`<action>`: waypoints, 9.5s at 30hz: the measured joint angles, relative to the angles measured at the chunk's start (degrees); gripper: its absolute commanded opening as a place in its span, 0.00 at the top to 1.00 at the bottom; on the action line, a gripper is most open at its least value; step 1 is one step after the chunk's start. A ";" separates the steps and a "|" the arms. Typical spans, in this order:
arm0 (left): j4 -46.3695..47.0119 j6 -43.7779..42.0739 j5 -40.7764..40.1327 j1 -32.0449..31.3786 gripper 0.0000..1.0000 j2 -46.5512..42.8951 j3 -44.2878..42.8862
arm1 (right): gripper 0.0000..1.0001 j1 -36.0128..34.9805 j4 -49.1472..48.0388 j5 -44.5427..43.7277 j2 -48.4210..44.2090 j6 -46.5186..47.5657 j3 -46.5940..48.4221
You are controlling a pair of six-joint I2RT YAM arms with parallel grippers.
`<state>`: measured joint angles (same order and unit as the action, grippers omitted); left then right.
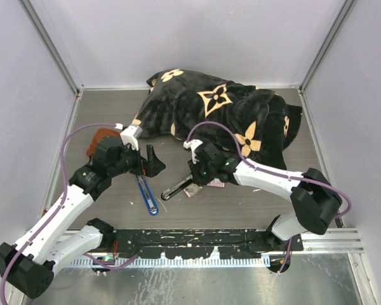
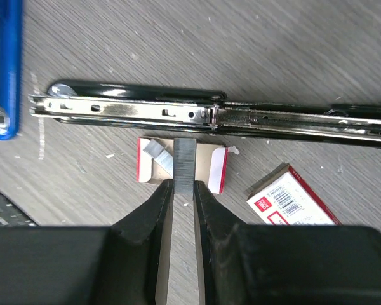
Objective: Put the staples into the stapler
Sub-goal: Pick up the staple from the staple box, then adjust the stapler at the center of the board.
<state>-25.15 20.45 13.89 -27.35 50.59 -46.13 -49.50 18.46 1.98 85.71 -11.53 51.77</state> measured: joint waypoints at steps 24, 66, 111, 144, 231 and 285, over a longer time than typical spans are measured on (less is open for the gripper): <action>21.33 11.47 37.92 -3.76 0.24 -1.05 8.09 | 0.85 8.68 -8.48 55.69 -12.35 -8.02 2.47; 25.79 16.65 44.65 -4.90 0.64 2.69 7.91 | 0.85 8.70 -12.79 63.12 -11.06 -11.13 2.47; 20.87 26.60 33.46 -4.90 0.86 2.64 8.17 | 0.45 13.66 -17.64 46.58 -24.02 -5.60 -5.51; 22.40 69.96 20.13 -2.62 0.87 3.45 25.99 | 0.53 -25.55 -31.28 -6.93 -21.16 33.66 -21.07; 17.77 65.90 16.04 -0.09 0.22 -3.02 25.77 | 0.81 -28.81 -36.70 -25.86 -12.35 42.10 -17.94; 19.76 45.27 -17.07 -13.53 0.26 20.13 15.74 | 0.81 -7.93 -27.32 -8.00 -26.97 15.67 -24.30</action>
<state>-5.39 65.71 -3.18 -40.88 70.72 -30.39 -57.43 -8.86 -6.02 58.74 4.14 27.46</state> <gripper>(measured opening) 0.742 0.250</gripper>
